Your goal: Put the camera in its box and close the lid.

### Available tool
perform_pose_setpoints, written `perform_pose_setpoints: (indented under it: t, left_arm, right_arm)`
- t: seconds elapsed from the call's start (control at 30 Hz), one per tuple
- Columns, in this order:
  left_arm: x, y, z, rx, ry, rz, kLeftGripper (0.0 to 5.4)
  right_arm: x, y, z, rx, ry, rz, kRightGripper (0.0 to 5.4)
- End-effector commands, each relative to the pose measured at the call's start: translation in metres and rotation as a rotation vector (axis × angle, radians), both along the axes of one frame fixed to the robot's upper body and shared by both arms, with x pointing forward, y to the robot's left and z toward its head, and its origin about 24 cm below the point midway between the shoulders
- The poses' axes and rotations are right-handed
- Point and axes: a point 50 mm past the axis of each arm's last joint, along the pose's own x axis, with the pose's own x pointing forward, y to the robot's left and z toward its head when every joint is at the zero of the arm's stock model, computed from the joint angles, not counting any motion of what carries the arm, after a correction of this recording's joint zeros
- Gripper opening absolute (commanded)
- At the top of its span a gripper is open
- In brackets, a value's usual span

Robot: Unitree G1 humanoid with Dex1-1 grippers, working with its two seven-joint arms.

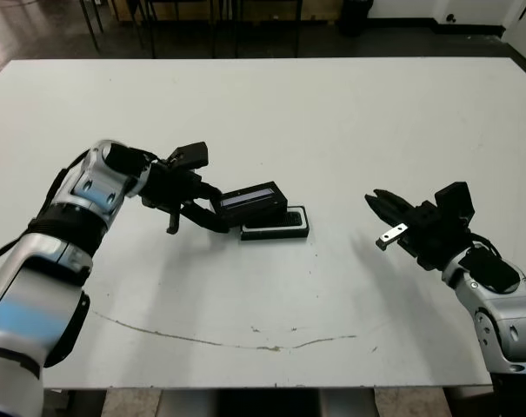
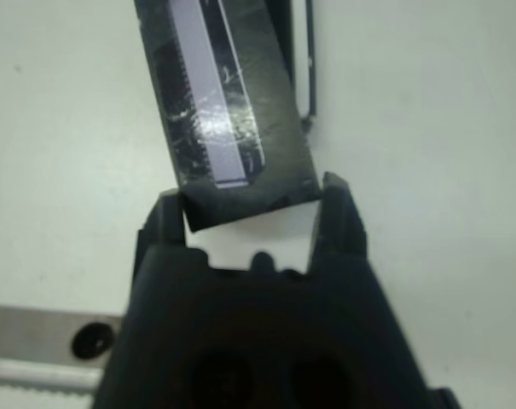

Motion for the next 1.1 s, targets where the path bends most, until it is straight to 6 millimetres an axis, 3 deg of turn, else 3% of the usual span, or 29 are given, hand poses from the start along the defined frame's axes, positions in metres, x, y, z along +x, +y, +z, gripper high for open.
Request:
perform_pose_setpoints:
  t: [0.03, 1.1]
  left_arm:
    - [-0.001, -0.004, -0.004, 0.036, 0.026, -0.045, 0.61]
    - [-0.008, -0.038, 0.000, 0.084, -0.036, -0.119, 0.59]
  right_arm:
    - [-0.002, -0.003, -0.003, -0.017, 0.024, -0.011, 0.00]
    - [-0.005, -0.004, -0.005, 0.003, 0.035, -0.011, 0.00]
